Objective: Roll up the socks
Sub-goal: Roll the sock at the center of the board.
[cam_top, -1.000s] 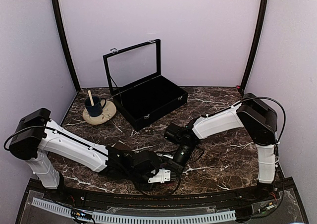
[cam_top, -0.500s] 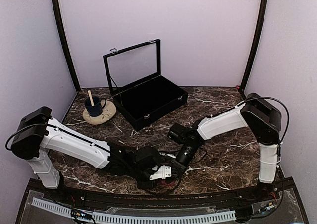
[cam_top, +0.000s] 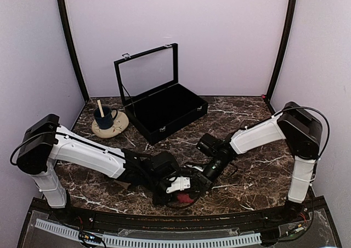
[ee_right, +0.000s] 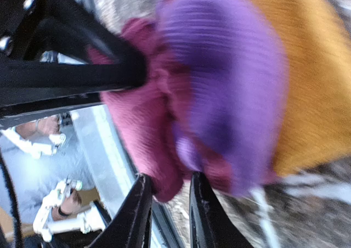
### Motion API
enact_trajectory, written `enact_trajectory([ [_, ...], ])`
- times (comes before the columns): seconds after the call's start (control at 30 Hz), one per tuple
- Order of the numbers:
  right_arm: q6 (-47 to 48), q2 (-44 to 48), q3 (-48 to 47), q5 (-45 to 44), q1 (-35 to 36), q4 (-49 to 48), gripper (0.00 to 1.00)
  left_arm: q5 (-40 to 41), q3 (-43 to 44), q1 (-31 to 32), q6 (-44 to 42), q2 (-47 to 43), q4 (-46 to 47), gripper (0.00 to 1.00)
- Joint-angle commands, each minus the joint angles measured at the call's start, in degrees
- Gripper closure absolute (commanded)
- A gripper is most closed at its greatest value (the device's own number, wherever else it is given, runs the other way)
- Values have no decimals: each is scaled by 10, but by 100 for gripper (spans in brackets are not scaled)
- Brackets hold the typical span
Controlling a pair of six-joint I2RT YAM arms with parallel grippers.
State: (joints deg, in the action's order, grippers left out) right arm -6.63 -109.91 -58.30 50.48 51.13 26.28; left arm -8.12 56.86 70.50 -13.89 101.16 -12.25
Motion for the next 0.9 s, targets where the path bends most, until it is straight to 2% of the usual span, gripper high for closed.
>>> enact_trajectory([
  [0.0,-36,24,28,-55,-24,-33,77,-54,5,-9,6,21,-84,100],
  [0.23,-76,57,61,-75,-45,-80,76,-118,33,-21,0,47,-126,100],
  [0.4,-105,91,92,-122,-47,-120,75,-153,48,-37,2,60,-147,100],
  [0.87,-161,272,240,-362,-30,-244,76,-269,93,-95,13,120,-195,100],
])
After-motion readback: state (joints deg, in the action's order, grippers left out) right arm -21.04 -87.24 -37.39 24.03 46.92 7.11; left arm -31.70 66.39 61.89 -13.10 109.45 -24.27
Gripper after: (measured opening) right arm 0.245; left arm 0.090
